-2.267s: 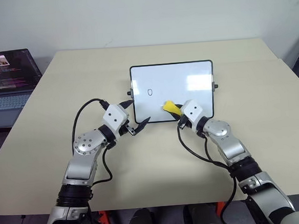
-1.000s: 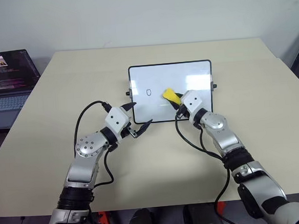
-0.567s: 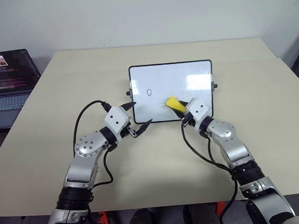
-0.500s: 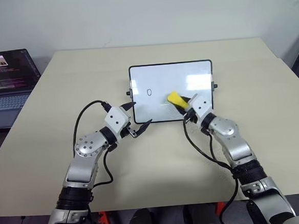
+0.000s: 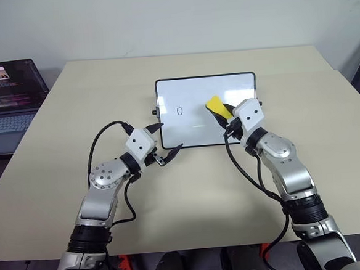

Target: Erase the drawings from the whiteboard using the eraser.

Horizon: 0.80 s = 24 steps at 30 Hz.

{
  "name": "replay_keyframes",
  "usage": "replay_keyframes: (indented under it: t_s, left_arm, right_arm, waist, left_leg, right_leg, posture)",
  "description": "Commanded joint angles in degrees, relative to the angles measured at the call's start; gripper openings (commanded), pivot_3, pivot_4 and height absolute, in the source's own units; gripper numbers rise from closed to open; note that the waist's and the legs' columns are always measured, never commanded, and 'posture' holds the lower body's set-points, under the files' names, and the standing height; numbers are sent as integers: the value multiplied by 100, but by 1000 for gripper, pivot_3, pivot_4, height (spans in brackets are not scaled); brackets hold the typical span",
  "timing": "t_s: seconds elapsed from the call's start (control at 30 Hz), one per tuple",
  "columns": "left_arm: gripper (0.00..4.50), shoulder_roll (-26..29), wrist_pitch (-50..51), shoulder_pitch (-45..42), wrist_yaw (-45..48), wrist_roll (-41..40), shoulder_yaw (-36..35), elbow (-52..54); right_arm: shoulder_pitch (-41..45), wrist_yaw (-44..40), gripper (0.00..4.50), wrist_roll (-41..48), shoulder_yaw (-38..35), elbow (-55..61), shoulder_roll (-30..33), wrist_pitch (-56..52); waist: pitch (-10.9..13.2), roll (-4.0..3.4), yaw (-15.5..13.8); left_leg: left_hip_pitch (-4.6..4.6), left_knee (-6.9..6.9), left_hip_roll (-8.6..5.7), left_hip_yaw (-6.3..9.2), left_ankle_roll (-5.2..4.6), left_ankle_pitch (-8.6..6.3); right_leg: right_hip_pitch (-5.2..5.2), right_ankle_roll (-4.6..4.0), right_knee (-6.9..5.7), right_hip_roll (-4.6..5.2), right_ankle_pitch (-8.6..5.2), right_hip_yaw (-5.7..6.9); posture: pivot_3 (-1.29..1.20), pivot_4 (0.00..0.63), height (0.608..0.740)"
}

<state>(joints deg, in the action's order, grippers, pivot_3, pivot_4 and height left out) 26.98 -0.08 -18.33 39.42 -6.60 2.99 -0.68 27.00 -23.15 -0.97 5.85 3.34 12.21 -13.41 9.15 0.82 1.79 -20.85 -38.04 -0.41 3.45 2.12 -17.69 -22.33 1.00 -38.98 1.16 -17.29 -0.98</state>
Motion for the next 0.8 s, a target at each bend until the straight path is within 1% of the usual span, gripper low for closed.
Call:
replay_keyframes:
  t_s: [0.03,0.3,0.63,0.8]
  left_arm:
    - [4500,124,65,213,-86,-73,-238,339]
    - [4500,185,451,946,-485,-64,-635,990]
    - [4500,99,563,1167,-871,-17,-737,1264]
    - [4500,-47,687,1302,-1004,-110,-712,1461]
  right_arm:
    - [197,97,1228,22,-31,-27,-41,153]
    - [465,106,1228,51,-65,-420,-17,362]
    - [924,89,1228,39,-10,-1005,-141,719]
    - [1119,72,1228,10,-6,-1252,-142,858]
  waist:
    - [0,0,15]
    - [0,0,-1]
    - [0,-1,1]
    - [0,-1,-2]
  left_leg:
    - [0,0,0,-1,0,0]
    - [0,3,1,1,0,0]
    - [1,3,1,1,0,0]
    - [0,4,1,-1,0,0]
  right_leg:
    - [0,0,0,0,0,0]
    - [-1,0,1,0,0,-1]
    - [-1,0,1,0,0,0]
    - [-1,0,2,1,0,-1]
  posture:
    - [0,150,740]
    - [0,150,740]
    - [0,150,740]
    - [0,150,740]
